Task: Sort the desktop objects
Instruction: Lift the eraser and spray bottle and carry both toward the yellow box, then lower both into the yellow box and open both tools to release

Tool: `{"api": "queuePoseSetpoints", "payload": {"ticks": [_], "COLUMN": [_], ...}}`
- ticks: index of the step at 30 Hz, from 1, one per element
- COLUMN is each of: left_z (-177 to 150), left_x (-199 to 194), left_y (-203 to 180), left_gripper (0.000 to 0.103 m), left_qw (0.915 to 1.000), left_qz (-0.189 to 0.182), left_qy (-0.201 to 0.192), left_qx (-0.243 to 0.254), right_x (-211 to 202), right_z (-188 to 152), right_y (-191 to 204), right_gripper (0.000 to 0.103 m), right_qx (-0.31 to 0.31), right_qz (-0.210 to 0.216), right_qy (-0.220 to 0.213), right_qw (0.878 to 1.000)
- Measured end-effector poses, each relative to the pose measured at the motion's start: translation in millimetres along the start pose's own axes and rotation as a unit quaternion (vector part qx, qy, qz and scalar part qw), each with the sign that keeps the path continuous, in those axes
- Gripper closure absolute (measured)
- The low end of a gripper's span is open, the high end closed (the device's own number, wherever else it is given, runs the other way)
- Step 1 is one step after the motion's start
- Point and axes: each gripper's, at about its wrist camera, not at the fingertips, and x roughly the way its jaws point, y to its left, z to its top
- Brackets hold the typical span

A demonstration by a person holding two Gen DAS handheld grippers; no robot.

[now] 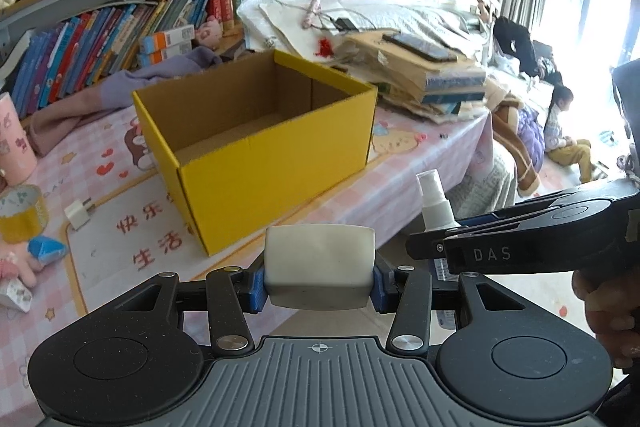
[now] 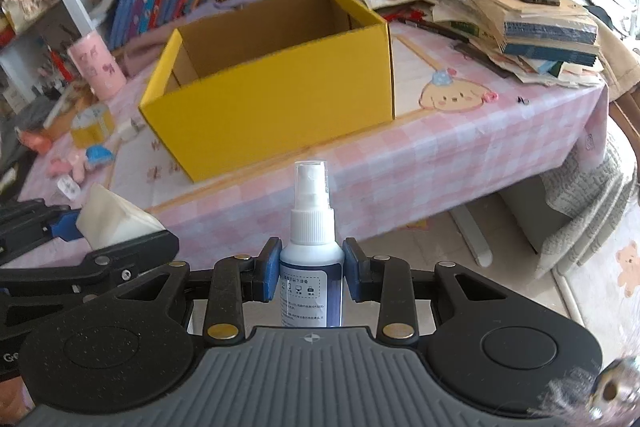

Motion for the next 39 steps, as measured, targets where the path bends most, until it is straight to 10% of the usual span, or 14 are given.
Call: {"api": "queuePoseSetpoints", "payload": {"ticks": [22,39], "left_z": [108.3,131.2], "left_x": [19.7,135.6], "left_y": [21.3,53.3], "left_gripper": [0.057,0.057], "left_qw": [0.9860,0.9885], "left_qz": [0.103,0.146], "left_qy": [-0.127,-0.011], "left_qx": [-0.034,-0.036], "right_x": [2.9,121.3], "right_z": [152.5,206.4], "right_y": [-10.9,-11.1], "right_gripper": [0.073,0.073], "right_qx": [-0.110,-0.224], "right_qz": [0.083,0.119], "right_qy": [-0.142,-0.044], "right_qw": [0.980,0.966]}}
